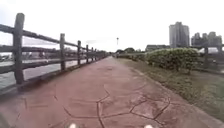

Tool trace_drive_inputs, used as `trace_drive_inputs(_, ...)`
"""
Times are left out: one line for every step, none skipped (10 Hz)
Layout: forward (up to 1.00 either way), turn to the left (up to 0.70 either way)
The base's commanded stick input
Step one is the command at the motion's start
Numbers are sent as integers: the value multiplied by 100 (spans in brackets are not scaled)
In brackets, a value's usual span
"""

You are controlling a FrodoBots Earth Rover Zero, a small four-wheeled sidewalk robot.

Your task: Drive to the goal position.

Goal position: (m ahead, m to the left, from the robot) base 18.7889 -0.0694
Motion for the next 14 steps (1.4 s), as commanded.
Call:
trace_drive_inputs(91,0)
trace_drive_inputs(91,0)
trace_drive_inputs(91,0)
trace_drive_inputs(91,0)
trace_drive_inputs(91,0)
trace_drive_inputs(91,-8)
trace_drive_inputs(91,-29)
trace_drive_inputs(91,-36)
trace_drive_inputs(91,-36)
trace_drive_inputs(91,-36)
trace_drive_inputs(91,-36)
trace_drive_inputs(91,-36)
trace_drive_inputs(91,-36)
trace_drive_inputs(91,-20)
